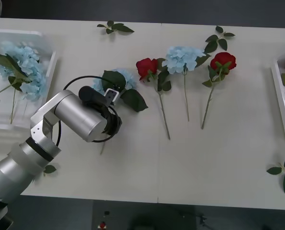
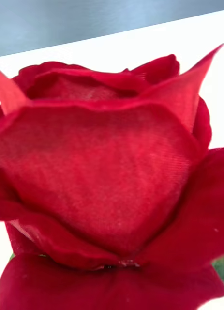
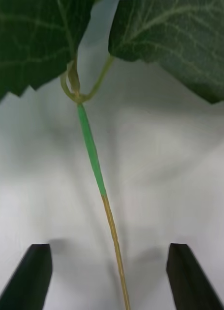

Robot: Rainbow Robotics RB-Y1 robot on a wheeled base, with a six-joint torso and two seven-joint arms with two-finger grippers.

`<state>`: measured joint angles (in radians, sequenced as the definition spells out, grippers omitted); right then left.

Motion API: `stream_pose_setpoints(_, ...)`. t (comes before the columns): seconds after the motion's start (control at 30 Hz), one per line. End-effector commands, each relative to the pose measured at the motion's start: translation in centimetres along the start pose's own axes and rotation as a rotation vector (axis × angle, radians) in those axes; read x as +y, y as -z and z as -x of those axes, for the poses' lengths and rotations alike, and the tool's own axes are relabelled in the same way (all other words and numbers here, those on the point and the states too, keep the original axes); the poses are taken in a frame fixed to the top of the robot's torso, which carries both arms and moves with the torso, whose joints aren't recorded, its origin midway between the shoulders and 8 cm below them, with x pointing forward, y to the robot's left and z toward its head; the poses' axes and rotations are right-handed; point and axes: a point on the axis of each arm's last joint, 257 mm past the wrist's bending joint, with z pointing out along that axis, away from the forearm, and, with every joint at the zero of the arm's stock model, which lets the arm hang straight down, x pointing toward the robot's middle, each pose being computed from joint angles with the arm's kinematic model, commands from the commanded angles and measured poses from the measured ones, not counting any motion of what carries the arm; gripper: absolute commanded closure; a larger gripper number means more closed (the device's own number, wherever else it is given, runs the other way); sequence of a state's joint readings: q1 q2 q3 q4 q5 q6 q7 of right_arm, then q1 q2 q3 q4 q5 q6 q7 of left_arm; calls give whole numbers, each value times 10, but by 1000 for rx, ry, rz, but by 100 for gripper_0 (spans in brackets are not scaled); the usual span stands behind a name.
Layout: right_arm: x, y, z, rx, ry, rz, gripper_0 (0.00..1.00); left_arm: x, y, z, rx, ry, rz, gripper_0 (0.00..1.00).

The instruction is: Put the red flowers into the right box and the blue flowers into the left box

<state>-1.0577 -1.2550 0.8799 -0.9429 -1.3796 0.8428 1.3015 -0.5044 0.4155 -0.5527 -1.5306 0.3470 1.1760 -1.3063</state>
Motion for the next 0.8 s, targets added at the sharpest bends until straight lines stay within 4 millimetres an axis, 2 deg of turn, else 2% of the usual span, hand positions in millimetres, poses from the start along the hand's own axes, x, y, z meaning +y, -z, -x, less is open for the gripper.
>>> stream_pose_setpoints(0.03,-47,28,37,-73,41,-86,100,-3,3,-3,11,5,-4,50)
stream_pose_setpoints(0.07,-52,28,38,-75,55,-105,100,-3,3,-3,12,5,-5,54)
stream_pose_setpoints(0.13,-72,32,45,-94,116,-185,100,-3,3,-6,22,6,-6,71)
stream_pose_setpoints(0.23,-84,33,47,-97,136,-228,100,-4,2,-9,28,10,-9,82)
stream_pose_setpoints(0.33,-98,34,45,-91,139,-259,100,-2,1,-14,38,14,-9,99)
stream_pose_setpoints(0.57,-113,26,28,-66,150,-284,100,4,0,-23,48,7,-16,100)
stream_pose_setpoints(0.7,-114,23,22,-57,120,-265,99,8,-3,-27,39,7,-24,100)
stream_pose_setpoints(0.73,-112,23,21,-56,103,-253,88,8,-3,-27,31,7,-27,94)
stream_pose_setpoints(0.77,-112,23,20,-54,90,-247,63,8,-3,-26,25,4,-29,76)
stream_pose_setpoints(0.8,-111,22,19,-52,78,-240,29,8,-3,-25,22,5,-33,49)
